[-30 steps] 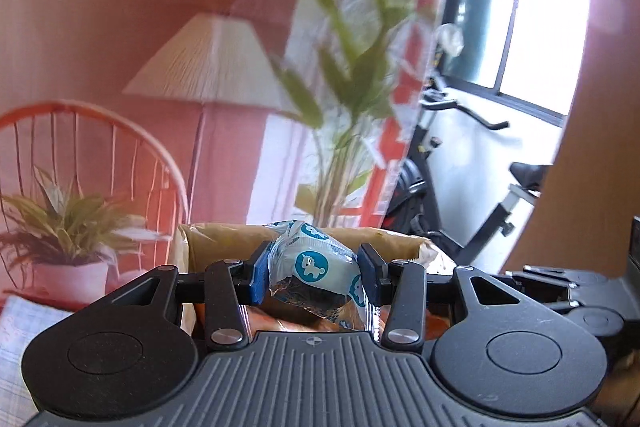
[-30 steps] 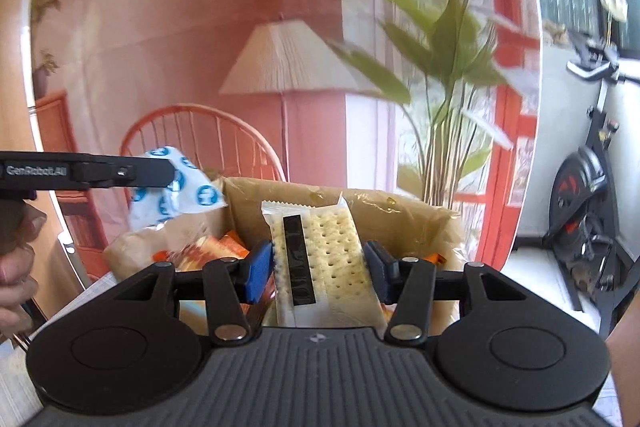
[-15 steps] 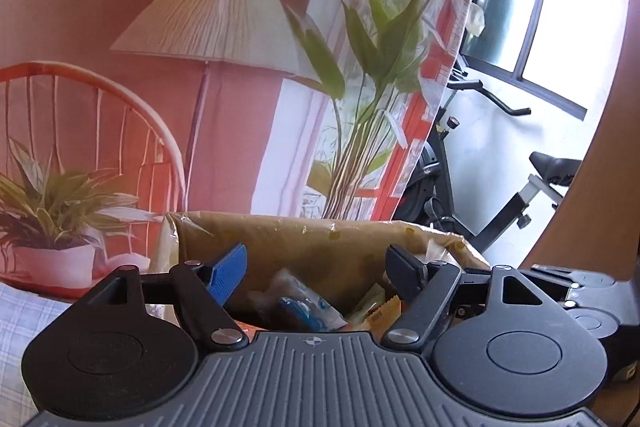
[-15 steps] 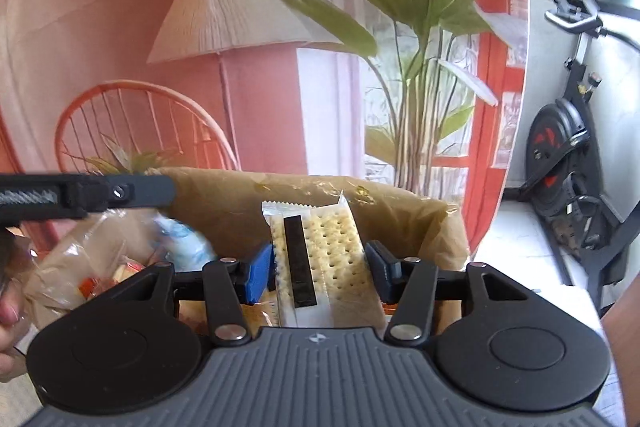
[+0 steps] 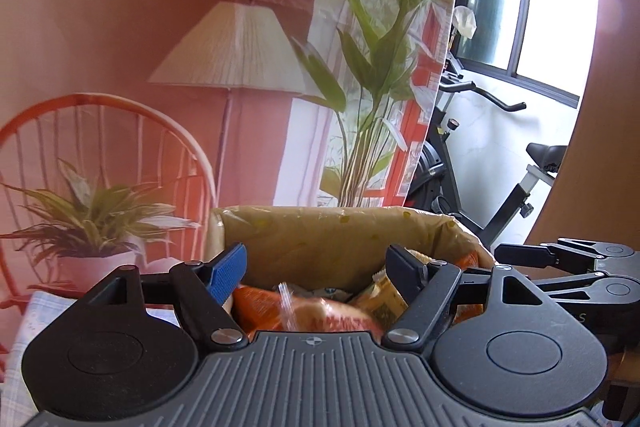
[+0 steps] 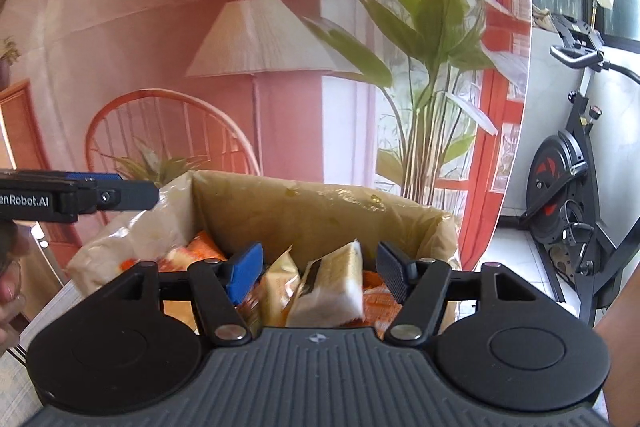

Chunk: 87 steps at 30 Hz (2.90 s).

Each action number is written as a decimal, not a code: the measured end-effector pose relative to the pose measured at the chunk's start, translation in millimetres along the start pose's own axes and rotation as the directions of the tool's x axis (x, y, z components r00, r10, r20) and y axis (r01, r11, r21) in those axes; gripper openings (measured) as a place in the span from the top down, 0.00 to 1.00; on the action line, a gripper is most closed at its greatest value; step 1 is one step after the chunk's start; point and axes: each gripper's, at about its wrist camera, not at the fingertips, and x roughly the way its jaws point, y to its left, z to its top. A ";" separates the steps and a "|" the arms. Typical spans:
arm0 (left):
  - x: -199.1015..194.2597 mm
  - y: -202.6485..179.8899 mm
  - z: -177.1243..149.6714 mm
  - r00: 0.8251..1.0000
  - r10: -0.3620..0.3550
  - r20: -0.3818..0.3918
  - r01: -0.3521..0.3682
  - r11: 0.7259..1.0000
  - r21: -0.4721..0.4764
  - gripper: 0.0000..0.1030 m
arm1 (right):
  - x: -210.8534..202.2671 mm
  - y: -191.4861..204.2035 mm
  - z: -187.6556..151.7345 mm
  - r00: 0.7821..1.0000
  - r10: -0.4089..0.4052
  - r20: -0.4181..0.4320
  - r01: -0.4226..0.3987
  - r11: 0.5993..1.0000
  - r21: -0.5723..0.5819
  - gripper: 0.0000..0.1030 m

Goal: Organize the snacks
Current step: 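Move both grippers back down to the snacks on the tablecloth, then grasp the white spicy-strip packet with the left gripper while the right grasps the yellow packet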

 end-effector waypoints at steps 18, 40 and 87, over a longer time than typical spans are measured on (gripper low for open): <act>-92.6 15.2 -91.0 0.999 0.039 0.023 -0.039 0.999 -0.026 0.24 | -67.8 25.4 -74.9 0.998 0.051 0.032 -0.050 0.999 -0.006 0.36; -101.9 12.0 -179.1 0.995 0.090 -0.050 -0.092 0.994 -0.051 0.24 | -64.0 38.6 -180.6 0.996 0.075 -0.040 -0.074 0.997 0.009 0.36; -88.8 6.6 -244.1 0.978 0.069 -0.197 -0.087 0.992 -0.086 0.24 | -52.5 38.0 -272.4 0.976 -0.004 -0.218 0.014 0.999 0.041 0.24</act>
